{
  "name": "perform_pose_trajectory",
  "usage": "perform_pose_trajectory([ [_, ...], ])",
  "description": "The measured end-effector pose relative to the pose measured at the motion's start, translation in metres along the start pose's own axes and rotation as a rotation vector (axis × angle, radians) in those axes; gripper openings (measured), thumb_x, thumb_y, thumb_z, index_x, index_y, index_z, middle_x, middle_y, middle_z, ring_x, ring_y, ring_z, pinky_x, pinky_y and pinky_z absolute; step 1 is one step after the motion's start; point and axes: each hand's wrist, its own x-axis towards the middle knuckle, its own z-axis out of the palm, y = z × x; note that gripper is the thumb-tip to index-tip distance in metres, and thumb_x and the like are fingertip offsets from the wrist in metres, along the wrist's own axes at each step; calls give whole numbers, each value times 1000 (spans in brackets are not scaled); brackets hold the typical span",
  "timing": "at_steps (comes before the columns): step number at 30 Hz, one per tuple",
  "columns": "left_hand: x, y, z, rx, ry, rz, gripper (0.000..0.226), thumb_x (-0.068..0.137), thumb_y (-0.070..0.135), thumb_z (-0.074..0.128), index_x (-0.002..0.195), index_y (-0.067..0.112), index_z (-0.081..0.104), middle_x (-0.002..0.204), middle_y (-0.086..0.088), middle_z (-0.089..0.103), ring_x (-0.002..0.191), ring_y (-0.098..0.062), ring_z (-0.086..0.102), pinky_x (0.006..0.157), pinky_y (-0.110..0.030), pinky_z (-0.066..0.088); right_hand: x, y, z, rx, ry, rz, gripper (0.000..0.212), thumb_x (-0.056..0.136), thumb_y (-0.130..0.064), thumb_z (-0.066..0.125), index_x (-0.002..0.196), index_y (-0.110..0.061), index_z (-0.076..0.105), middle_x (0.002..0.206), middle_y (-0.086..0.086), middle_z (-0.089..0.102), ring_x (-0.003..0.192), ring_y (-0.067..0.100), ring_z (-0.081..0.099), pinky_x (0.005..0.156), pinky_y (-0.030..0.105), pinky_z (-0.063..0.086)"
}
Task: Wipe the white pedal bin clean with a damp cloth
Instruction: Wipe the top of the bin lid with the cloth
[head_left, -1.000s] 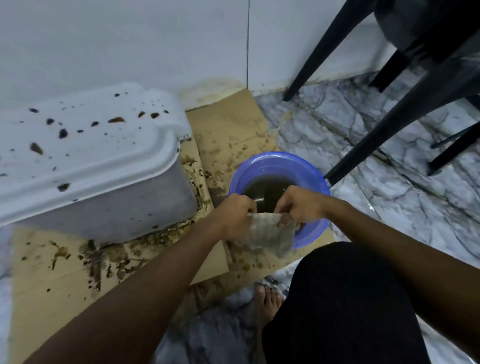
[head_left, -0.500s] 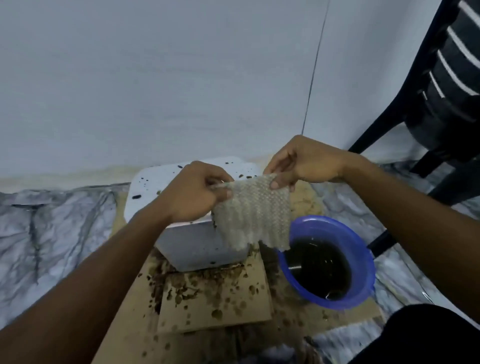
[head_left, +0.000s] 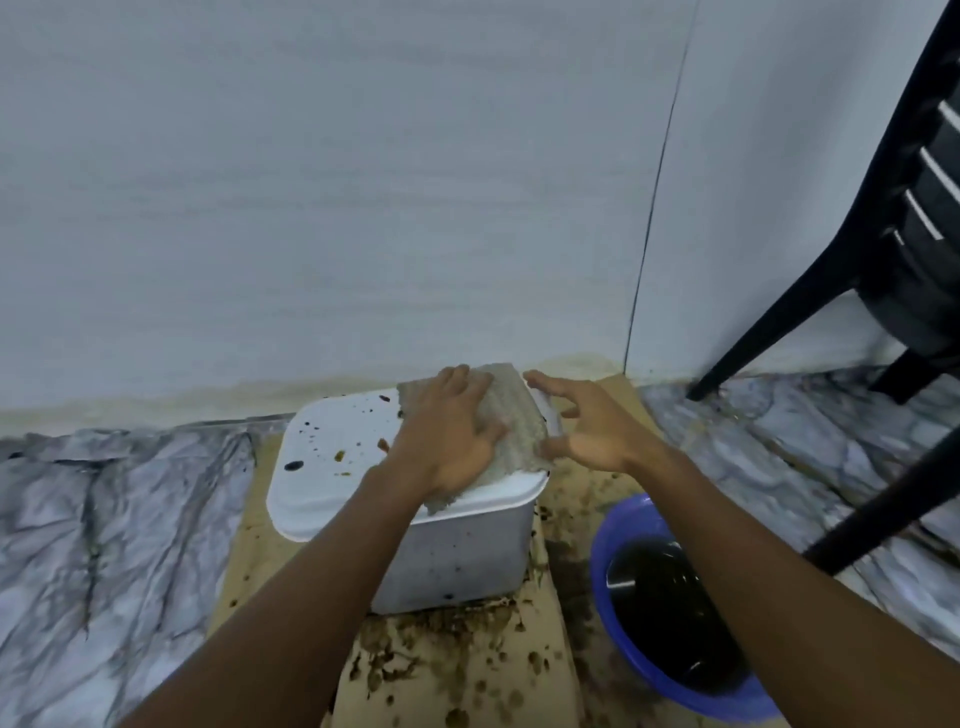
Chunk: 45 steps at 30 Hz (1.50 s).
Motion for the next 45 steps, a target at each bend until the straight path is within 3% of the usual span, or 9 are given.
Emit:
perform_pose_trajectory([
  [4, 20, 21, 21, 100, -77, -25, 73, 103, 65, 20, 164, 29, 2, 172, -5, -8, 157, -23, -14, 127, -50, -7, 1, 19, -1, 61, -70, -18, 95, 74, -13, 85, 154, -23, 36, 159, -8, 36, 146, 11, 34, 115, 31, 34],
  [9, 13, 12, 29, 152, -45, 36, 71, 102, 68, 11, 162, 36, -5, 170, 4, -16, 155, -14, -21, 126, -44, -13, 1, 17, 6, 270, 8, -12, 55, 101, -17, 57, 152, -24, 40, 160, -8, 35, 148, 8, 29, 121, 30, 26],
  [17, 3, -24, 11, 202, -59, -53, 72, 100, 69, 16, 162, 37, -3, 171, 4, -11, 156, -13, -16, 127, -42, -11, 2, 31, 0, -1, -101, -80, 117, 59, -56, 88, 156, -29, 29, 163, -14, 24, 148, 1, 25, 122, 33, 28],
  [24, 9, 24, 34, 223, -45, 89, 70, 104, 63, 13, 162, 31, -11, 169, 7, -17, 154, -14, -23, 126, -46, -13, 4, 41, -3, 91, -98, -137, 85, 68, -9, 91, 135, -40, 48, 120, -46, 54, 115, -24, 49, 95, 2, 38],
  [30, -23, -20, 18, 222, -30, 83, 66, 103, 66, 11, 159, 40, -11, 167, 14, -16, 153, -6, -23, 126, -36, -13, 2, 39, -1, 77, -117, -119, 115, 59, -45, 95, 155, -24, 35, 159, -17, 34, 141, 0, 36, 119, 30, 34],
  [35, 19, -2, 23, 230, -61, -82, 71, 103, 64, 10, 162, 32, -9, 171, 4, -15, 156, -16, -19, 126, -45, -12, 2, 31, 2, -136, -112, -137, 138, 51, -59, 92, 160, -24, 15, 166, -13, 10, 149, 3, 15, 117, 22, 16],
  [38, 9, 17, 33, 233, -44, 33, 70, 103, 64, 8, 162, 31, -11, 169, 6, -18, 155, -15, -23, 127, -46, -11, 1, 30, 2, -100, -108, -157, 140, 47, -53, 96, 160, -21, 18, 166, -11, 15, 146, 0, 16, 116, 19, 17],
  [41, -18, 6, 31, 228, -10, 143, 69, 101, 68, 7, 160, 37, -12, 167, 13, -18, 153, -7, -25, 127, -40, -12, 1, 30, 5, -104, -91, -173, 141, 42, -58, 95, 159, -23, 24, 165, -9, 21, 149, 6, 22, 122, 34, 26],
  [45, -16, -19, 20, 250, -9, -24, 72, 99, 73, 6, 160, 39, -9, 168, 12, -16, 154, -9, -20, 125, -36, -14, -4, 31, 10, -43, -40, -117, 140, 40, -54, 98, 157, -25, 27, 163, -9, 26, 147, 7, 28, 119, 29, 28],
])
